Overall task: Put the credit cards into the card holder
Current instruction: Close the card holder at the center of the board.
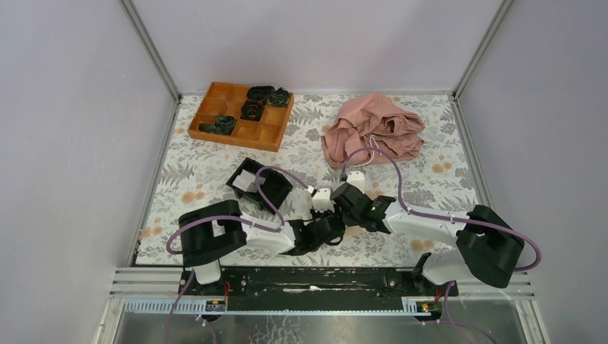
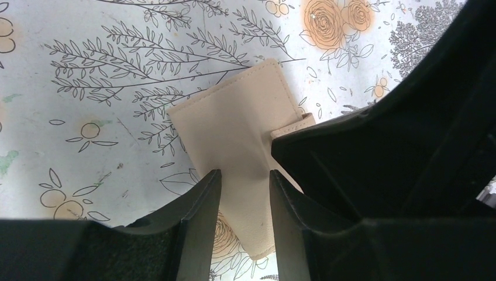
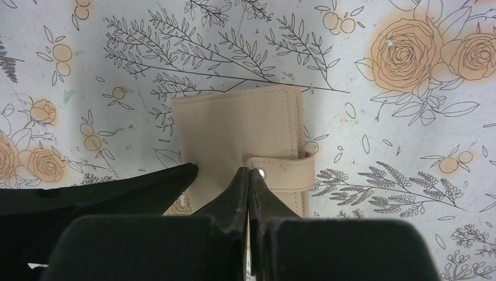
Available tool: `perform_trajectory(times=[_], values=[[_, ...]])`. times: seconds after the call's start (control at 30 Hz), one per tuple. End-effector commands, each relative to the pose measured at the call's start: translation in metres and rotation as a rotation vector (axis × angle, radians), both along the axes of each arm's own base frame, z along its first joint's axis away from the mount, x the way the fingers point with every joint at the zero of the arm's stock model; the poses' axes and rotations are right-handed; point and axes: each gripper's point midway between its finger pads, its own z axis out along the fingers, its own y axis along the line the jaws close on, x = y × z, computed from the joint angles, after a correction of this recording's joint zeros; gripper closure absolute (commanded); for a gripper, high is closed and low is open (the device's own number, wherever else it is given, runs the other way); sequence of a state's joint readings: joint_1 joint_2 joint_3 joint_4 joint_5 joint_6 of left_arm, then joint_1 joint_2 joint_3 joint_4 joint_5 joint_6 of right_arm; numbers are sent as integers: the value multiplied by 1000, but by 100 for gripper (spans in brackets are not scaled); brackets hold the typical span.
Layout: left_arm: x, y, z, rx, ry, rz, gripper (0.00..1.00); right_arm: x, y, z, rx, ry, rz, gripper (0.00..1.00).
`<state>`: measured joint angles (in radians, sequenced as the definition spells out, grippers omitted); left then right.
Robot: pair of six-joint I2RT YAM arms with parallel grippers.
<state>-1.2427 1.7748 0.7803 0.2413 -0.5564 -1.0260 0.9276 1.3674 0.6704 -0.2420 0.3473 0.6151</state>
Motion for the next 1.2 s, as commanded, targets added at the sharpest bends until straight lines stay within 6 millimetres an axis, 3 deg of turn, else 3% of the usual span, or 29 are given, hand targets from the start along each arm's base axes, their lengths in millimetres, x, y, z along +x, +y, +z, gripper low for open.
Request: perform_trajectory(times=[0.0, 0.5, 0.7, 0.9, 1.17], values=[[-22, 7, -42, 19, 115, -64, 57, -2, 22, 0, 71, 16, 21, 100], [-26, 10, -45, -9, 123, -59, 57, -8, 7, -18, 36, 36, -26, 100], [-26, 15, -43, -24, 121, -46, 57, -8, 4, -15, 32, 24, -33, 100], [-20, 24, -22, -72, 77, -2, 56, 4, 15, 20, 92, -57, 8, 73], [-7, 41, 33, -171, -37, 69, 55, 14, 24, 64, 148, -144, 46, 54]])
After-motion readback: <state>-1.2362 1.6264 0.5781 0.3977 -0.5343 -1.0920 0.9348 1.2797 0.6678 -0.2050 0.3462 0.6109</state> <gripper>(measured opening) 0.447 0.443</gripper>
